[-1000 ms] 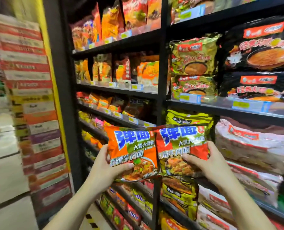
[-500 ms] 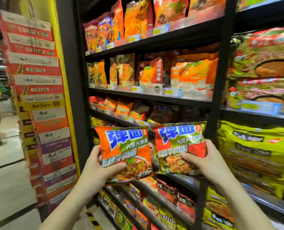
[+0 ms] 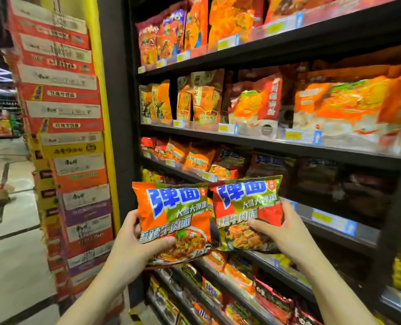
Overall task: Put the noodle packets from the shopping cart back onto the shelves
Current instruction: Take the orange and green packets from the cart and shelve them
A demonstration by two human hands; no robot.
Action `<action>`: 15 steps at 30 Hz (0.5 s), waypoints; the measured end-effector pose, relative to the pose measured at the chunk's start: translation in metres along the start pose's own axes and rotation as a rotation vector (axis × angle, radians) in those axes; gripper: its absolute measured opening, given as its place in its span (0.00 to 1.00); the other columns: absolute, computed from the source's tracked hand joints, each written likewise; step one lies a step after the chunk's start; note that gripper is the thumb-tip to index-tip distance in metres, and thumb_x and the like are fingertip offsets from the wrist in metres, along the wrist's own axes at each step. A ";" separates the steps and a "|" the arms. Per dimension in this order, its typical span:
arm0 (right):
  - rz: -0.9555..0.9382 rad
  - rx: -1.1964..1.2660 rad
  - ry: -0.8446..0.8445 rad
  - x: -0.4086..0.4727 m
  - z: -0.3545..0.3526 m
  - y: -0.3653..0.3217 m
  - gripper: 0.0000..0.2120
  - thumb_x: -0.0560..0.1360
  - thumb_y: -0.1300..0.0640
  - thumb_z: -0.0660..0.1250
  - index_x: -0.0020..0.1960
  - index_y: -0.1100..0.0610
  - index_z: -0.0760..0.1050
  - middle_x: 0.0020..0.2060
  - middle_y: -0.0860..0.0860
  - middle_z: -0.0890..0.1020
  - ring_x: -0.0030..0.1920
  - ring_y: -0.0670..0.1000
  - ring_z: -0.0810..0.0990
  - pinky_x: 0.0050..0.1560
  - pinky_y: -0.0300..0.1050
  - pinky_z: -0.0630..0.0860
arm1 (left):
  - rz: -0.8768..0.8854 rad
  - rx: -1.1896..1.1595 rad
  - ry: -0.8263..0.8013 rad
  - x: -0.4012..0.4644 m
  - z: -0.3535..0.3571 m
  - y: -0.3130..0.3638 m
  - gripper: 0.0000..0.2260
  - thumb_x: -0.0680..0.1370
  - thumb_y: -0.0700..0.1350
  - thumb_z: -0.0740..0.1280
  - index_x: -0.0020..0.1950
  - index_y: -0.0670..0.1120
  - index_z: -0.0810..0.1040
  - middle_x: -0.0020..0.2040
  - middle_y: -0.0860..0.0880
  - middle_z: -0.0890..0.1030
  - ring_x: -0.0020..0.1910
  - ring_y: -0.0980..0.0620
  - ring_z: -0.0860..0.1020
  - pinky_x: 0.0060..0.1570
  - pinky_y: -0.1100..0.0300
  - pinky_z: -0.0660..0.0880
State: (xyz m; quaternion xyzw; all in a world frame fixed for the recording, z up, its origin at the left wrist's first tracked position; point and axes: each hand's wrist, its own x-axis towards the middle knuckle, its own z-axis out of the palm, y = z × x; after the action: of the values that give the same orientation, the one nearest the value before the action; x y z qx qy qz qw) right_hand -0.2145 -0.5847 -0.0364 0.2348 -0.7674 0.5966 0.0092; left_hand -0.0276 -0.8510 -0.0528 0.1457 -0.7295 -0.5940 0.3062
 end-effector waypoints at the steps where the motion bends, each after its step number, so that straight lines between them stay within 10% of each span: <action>1: -0.003 0.003 -0.007 0.013 0.010 0.002 0.34 0.64 0.46 0.84 0.65 0.43 0.72 0.57 0.42 0.83 0.55 0.44 0.83 0.60 0.53 0.80 | -0.002 0.002 0.010 0.013 -0.005 -0.005 0.31 0.65 0.42 0.82 0.62 0.55 0.72 0.53 0.56 0.86 0.51 0.53 0.86 0.49 0.54 0.83; 15: -0.023 0.055 0.018 0.224 0.116 0.033 0.23 0.68 0.51 0.82 0.56 0.47 0.73 0.49 0.43 0.83 0.48 0.42 0.82 0.41 0.35 0.74 | 0.032 0.006 0.049 0.240 -0.029 -0.041 0.30 0.61 0.41 0.81 0.60 0.53 0.74 0.48 0.58 0.86 0.45 0.56 0.86 0.40 0.61 0.81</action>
State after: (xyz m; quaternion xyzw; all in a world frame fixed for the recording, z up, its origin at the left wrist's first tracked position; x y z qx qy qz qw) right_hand -0.3954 -0.7640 -0.0344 0.2386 -0.7477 0.6194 0.0165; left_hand -0.2011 -1.0221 -0.0231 0.1496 -0.7259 -0.5829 0.3331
